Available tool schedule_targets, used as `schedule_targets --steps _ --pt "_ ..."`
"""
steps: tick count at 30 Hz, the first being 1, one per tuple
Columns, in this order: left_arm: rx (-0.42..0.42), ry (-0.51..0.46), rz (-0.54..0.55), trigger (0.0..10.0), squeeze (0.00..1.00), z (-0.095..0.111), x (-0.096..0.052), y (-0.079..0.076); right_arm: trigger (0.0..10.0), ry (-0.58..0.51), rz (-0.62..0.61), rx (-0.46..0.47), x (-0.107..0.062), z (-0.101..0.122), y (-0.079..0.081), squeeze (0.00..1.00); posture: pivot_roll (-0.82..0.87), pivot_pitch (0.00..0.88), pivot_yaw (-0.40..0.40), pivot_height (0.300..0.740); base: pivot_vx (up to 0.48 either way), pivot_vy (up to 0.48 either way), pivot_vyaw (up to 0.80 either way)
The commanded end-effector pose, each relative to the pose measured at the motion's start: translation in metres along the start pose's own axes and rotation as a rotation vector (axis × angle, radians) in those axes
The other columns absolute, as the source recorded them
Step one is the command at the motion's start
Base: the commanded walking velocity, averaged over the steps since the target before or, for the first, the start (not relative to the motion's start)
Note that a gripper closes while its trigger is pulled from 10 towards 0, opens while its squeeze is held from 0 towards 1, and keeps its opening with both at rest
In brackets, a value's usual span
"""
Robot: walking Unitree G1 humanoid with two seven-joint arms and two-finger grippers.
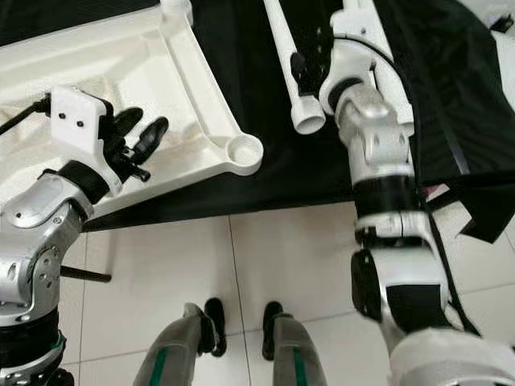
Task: Building children table
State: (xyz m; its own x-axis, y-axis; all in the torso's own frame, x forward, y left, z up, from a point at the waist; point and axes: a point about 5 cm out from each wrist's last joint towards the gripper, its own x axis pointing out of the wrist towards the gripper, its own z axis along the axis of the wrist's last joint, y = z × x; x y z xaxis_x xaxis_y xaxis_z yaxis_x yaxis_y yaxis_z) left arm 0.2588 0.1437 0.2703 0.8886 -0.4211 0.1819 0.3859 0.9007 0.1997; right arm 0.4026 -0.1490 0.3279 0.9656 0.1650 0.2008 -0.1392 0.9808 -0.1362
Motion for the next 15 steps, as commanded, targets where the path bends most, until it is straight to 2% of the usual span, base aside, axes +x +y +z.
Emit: schedule_targets --steps 1,8,15 --pt "-0.009 0.014 0.034 10.0 0.00 -0.001 -0.005 -0.001 10.0 0.034 0.002 -0.018 0.001 -0.009 -0.001 0.00 0.01 0.445 -0.015 0.740 0.000 0.000 0.00" --pt "-0.046 0.044 0.042 10.0 0.00 -0.003 -0.013 -0.009 10.0 0.090 0.062 0.025 0.014 -0.002 0.009 0.00 0.02 0.487 -0.042 0.740 0.000 0.000 0.00" --pt "-0.074 0.057 0.051 10.0 0.00 -0.001 -0.016 -0.014 10.0 0.078 0.122 0.045 0.025 0.013 0.019 0.00 0.03 0.491 -0.060 0.740 0.000 0.000 0.00"
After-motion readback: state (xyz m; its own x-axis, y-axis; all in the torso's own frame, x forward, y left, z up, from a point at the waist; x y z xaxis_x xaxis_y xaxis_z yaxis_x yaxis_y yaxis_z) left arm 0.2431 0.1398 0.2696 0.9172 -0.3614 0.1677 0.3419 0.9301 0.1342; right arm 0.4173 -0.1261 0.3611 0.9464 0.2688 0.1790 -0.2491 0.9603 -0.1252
